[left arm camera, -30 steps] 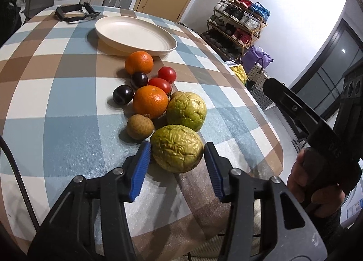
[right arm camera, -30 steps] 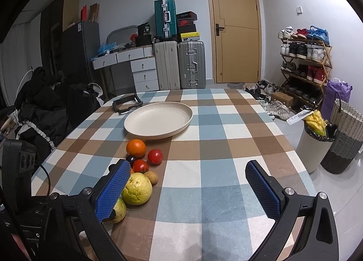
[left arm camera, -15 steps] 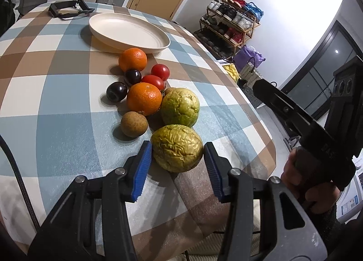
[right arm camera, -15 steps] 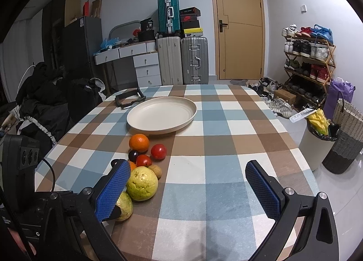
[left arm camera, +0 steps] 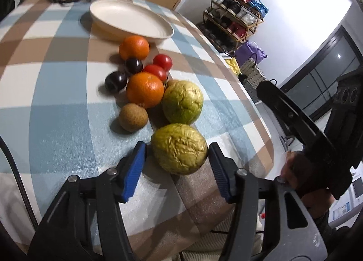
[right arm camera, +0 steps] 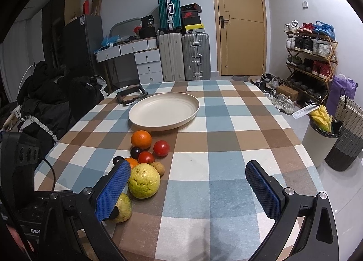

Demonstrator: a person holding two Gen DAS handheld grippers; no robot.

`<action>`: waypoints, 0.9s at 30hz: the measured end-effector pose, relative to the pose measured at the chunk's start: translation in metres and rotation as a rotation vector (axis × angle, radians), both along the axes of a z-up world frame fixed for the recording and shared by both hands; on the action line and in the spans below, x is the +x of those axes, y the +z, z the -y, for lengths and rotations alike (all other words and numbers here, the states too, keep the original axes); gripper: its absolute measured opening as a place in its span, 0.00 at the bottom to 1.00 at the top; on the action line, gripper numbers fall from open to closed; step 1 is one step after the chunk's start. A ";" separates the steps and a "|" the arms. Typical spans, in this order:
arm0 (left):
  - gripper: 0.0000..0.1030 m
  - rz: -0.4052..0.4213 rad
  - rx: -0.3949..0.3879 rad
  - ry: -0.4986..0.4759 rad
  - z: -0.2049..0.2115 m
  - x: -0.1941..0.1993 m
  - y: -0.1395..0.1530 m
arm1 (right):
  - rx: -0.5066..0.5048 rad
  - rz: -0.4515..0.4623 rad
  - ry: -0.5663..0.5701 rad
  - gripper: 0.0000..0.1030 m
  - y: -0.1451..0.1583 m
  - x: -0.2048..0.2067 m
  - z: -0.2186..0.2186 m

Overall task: Organize fruits
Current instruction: 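Close the left tool on the wrinkled fruit while the right tool grasps the smooth green fruit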

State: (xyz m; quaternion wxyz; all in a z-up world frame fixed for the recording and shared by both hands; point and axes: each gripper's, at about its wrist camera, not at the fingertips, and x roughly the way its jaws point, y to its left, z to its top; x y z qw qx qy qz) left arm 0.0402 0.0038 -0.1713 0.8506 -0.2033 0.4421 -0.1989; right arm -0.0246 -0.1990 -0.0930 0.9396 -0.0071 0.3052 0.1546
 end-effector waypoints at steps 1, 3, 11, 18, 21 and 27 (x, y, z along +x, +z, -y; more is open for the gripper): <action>0.52 0.001 0.010 -0.008 0.003 0.002 0.000 | 0.001 0.000 -0.001 1.00 0.000 0.000 0.000; 0.49 0.010 0.011 -0.007 0.005 0.003 0.000 | 0.002 -0.003 -0.002 1.00 0.000 0.000 -0.001; 0.48 0.058 0.042 -0.033 0.012 -0.002 0.011 | 0.023 -0.019 -0.003 1.00 -0.007 0.004 0.004; 0.48 0.113 0.035 0.046 -0.022 -0.009 0.040 | 0.089 -0.079 0.034 1.00 -0.018 0.011 0.007; 0.48 0.147 0.054 0.098 -0.040 -0.011 0.054 | 0.109 -0.105 0.076 1.00 -0.025 0.014 0.000; 0.48 0.166 0.060 0.167 -0.073 -0.012 0.071 | 0.148 -0.186 0.157 1.00 -0.043 0.028 -0.022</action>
